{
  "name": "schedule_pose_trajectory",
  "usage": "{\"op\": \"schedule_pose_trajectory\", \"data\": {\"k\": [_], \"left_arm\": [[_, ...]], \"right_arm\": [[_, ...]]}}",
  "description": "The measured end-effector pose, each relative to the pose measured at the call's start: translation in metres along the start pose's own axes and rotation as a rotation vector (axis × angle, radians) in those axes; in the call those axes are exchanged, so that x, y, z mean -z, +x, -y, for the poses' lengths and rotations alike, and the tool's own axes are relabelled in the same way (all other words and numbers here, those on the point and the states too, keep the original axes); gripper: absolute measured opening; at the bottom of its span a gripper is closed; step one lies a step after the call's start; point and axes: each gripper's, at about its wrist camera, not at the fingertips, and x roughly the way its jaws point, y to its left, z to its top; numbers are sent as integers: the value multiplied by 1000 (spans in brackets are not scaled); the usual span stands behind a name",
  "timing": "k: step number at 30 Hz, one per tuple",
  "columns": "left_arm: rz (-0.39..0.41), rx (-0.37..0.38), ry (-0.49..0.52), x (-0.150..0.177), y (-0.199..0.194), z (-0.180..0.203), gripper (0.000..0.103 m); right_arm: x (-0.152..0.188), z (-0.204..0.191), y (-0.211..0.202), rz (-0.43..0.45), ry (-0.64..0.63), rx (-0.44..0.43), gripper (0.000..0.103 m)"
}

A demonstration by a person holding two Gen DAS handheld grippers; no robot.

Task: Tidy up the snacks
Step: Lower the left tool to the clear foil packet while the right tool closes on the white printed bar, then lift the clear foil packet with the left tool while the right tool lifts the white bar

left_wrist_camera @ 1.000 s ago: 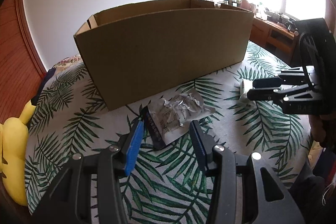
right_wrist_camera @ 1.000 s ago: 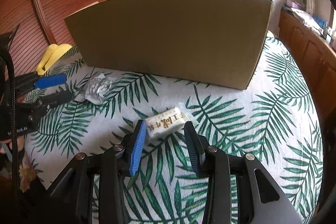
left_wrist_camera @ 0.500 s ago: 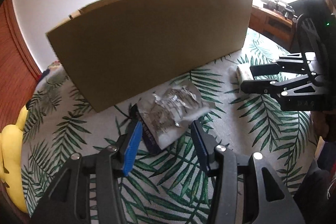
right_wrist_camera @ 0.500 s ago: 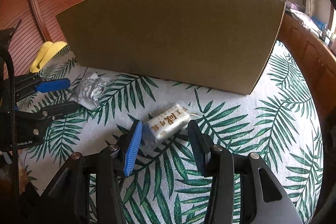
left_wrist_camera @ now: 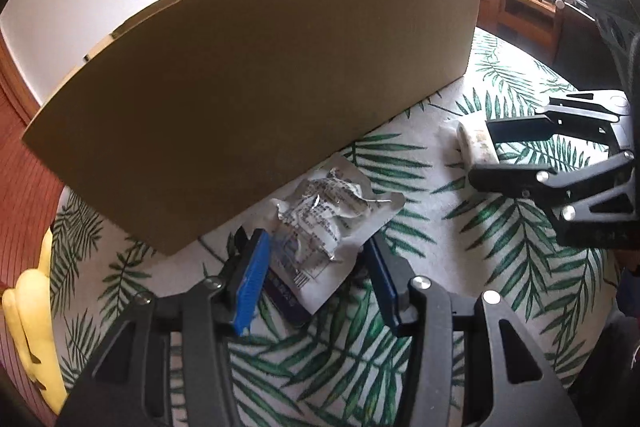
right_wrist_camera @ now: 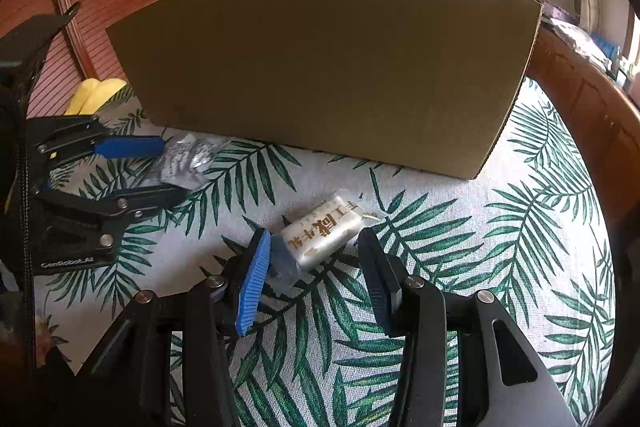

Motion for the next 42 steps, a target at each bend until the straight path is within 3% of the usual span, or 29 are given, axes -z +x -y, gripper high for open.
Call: {"op": "schedule_pose_trajectory", "data": {"k": [12,17,19,28,30,31,34,42], "left_arm": [[12,-8,25,-17,8,10,49],[31,7,15,-15,5,10,33],[36,6,8,-11,-1,11,22],[70,38,-51,2,-32,2,18],[80,47,-63,4,-37,0,18],[86,49,-69,5,-39,-1,18],[105,72,-84,14,-52,-2,18],[134,108,-100,23,-72,-3,18]], "right_arm": [[-1,3,-1,0,7,-7,46],[-1,3,-1,2,11,-11,46],[-1,3,-1,2,12,-11,46],[-2,4,-3,-1,20,-17,46],[-2,3,-4,-1,21,-7,41],[-2,3,-4,-2,21,-5,33],[-3,2,-5,-7,13,-21,21],[2,2,-13,5,-11,-6,8]]}}
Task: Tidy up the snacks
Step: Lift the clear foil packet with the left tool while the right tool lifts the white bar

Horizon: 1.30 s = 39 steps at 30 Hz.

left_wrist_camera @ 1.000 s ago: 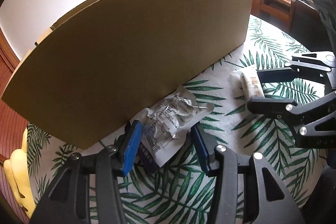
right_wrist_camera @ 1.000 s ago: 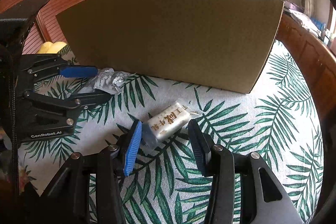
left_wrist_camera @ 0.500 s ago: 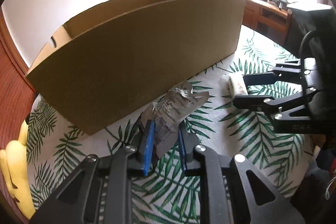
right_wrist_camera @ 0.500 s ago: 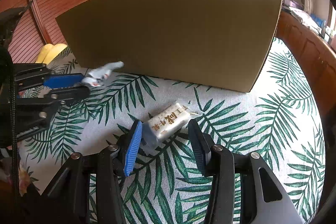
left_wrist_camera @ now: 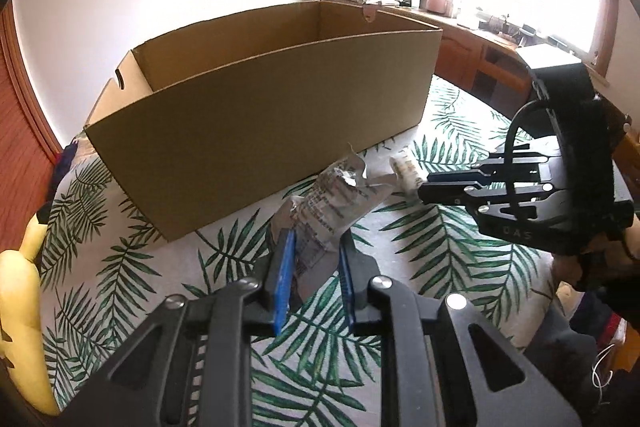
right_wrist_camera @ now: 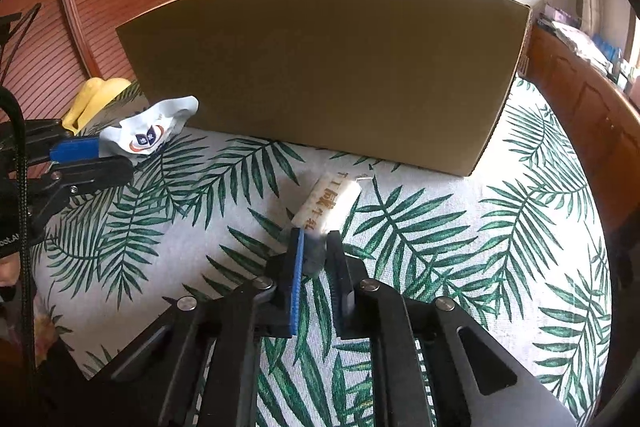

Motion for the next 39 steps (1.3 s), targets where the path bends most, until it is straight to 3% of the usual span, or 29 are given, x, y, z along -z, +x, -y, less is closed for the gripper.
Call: {"op": "schedule_pose_trajectory", "data": {"k": [10,23,26,28,31,39], "left_arm": [[1,11,0,0,-2,4,18],[12,11,-1,-2,-5,5,18],[21,16,-1,-2,-8,6,18],[25,19,-2,-3,-9,6,18],[31,19,0,-3,-11,6,18],[43,28,-2,-2,-17,6,18]], "right_arm": [[5,-5,-10,16,-42,8,0],[7,-3,-23,35,-48,36,0],[2,2,-21,42,-8,33,9],[-2,2,-16,39,2,51,27],[-8,1,-4,9,17,42,36],[-23,-6,20,-48,26,67,39]]}}
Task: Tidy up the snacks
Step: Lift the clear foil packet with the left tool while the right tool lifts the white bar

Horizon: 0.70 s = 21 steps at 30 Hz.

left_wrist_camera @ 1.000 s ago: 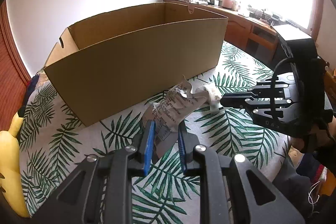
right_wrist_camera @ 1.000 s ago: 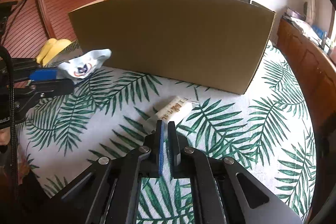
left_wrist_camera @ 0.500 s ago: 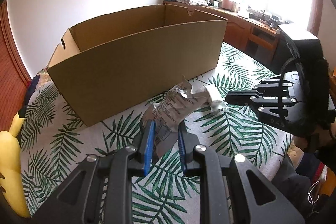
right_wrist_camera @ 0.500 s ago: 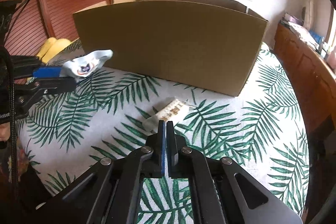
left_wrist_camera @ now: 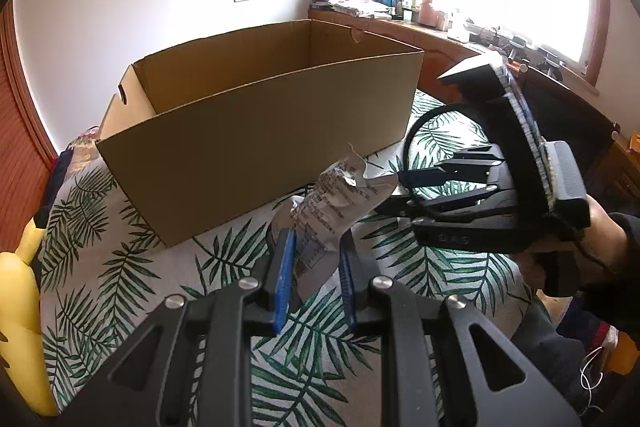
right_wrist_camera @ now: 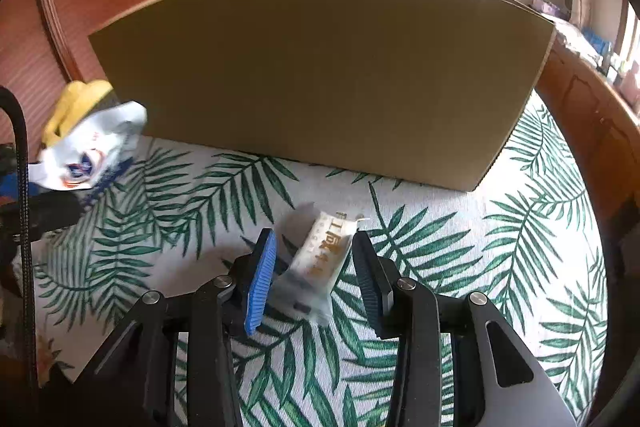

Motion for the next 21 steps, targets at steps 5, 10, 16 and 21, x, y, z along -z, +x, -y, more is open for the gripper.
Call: {"op": "schedule_pose_trajectory", "data": {"k": [5,10,16,21], "left_arm": [[14,-5,-8,-2,-4,0,18],[40,-9,-20,-11,-11,-4,18],[86,-22,-23,-33,-26,-7,18],[124,-45,-23,-54,-39,-8,18]], "right_arm": [[-2,-4,3,-19,-26,23,19],[0,2,-19,34,-19,6,19],[-11,10,-63,124,-8,-20,19],[-28,9,-96,192,-28,-25,19]]}}
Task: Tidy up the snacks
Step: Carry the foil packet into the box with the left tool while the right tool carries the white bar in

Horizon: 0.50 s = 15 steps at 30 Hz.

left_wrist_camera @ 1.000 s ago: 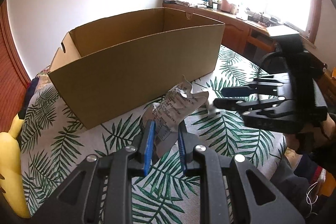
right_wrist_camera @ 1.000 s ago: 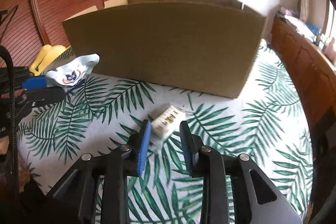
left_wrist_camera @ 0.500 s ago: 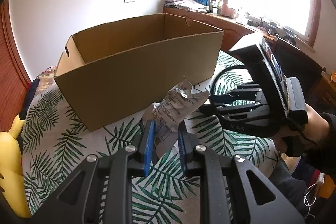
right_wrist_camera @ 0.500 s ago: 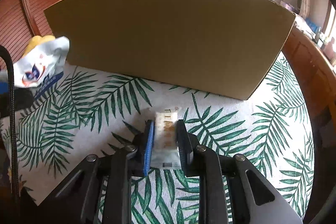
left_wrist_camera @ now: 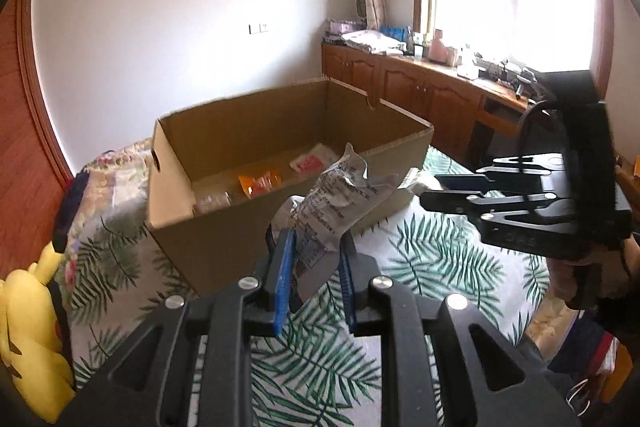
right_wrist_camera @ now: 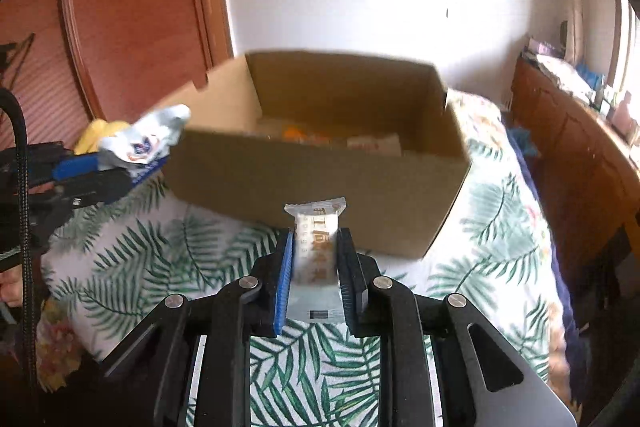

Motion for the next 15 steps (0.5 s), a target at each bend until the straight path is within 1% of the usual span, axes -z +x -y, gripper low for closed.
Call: {"op": "schedule_pose_trajectory", "data": {"k": [4,9,15], "left_arm": [[20,-10,5,-15,-3,-3,18],[33,-31,15,-33,0,-7,18],[32,-57,3,-51,13,-18,18]], "right_arm": [[-18,-1,-15,35,-24,4,19],[-37,-7,-13,59,-49,13,19],[-56,-6,-10,76,-43,5,19]]}}
